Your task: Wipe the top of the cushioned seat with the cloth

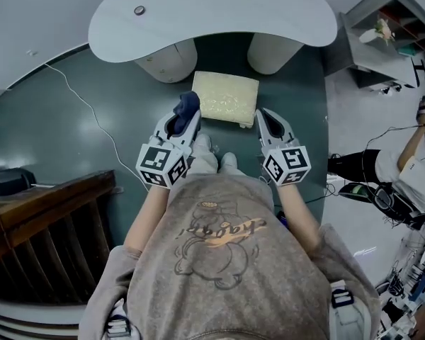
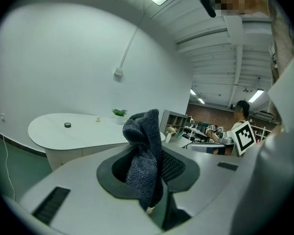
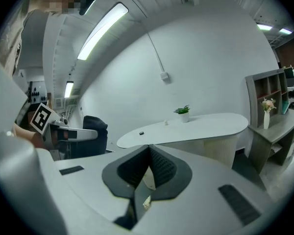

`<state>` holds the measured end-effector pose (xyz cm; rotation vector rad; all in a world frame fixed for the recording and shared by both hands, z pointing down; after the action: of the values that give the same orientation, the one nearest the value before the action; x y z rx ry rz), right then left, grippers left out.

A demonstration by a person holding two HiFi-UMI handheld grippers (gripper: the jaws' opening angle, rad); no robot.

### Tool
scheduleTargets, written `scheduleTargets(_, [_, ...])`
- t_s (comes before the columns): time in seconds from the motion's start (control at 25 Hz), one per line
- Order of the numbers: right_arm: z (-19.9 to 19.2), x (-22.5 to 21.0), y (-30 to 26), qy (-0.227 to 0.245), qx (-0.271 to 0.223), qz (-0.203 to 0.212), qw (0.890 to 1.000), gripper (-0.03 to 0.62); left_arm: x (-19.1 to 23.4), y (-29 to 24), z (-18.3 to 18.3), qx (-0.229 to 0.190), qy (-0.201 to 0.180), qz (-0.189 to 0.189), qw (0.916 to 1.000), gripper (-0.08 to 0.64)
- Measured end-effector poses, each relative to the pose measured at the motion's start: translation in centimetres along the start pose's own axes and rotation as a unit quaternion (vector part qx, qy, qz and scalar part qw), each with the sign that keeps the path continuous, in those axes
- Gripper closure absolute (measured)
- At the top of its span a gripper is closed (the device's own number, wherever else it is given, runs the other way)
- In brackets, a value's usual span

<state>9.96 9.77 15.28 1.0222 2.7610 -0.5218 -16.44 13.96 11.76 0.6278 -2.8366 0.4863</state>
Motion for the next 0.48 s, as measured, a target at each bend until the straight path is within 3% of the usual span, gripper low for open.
scheduleTargets(0.48, [-1.9,-1.1,-3.8,-0.028,0.009,-0.045,0.999,0.586,5.0,-5.5,-1.6,0.048,-0.013,-0.043,0.9978,0.462])
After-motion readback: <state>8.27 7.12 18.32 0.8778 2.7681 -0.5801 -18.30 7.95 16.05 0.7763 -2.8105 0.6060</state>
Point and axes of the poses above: the fingertips, and each gripper's own axes: y backward along the fingers, x to its left, z out of its top, the point moved 9 cm from there along y, backward along the fingers
